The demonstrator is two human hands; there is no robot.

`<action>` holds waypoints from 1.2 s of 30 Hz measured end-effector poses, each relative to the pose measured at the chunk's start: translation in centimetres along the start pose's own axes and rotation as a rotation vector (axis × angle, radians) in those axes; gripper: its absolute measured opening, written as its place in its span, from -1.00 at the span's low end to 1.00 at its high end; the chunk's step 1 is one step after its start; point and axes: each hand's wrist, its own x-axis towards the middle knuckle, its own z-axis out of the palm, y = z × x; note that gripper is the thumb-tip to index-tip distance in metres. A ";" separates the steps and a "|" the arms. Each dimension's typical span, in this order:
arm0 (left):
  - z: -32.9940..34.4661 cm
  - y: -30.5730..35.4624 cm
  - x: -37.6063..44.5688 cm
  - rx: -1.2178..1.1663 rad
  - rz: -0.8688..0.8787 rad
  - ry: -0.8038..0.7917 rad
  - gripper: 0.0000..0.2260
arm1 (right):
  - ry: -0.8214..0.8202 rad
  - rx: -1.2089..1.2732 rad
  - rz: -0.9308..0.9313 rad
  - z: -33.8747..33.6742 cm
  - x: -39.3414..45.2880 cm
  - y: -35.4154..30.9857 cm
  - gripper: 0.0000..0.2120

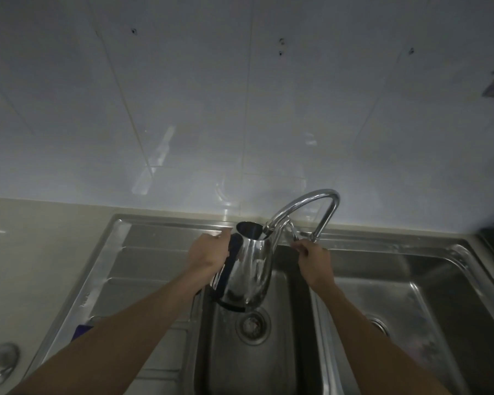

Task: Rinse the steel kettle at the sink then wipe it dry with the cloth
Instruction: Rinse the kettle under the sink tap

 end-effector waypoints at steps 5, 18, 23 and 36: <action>-0.3 -0.4 -0.9 -0.055 0.003 0.029 -0.52 | -0.017 -0.003 -0.016 -0.2 -0.1 -0.2 -0.68; -0.5 -0.6 -0.8 -0.060 -0.006 0.057 -0.53 | -0.014 0.023 -0.024 -0.2 -0.1 0.0 -0.71; -0.6 -0.7 -0.7 -0.056 0.007 0.040 -0.52 | -0.012 0.029 -0.030 -0.2 -0.1 0.0 -0.71; -0.1 -0.4 -0.8 -0.060 0.012 0.047 -0.53 | -0.002 0.037 -0.066 -0.5 0.3 -0.1 -0.79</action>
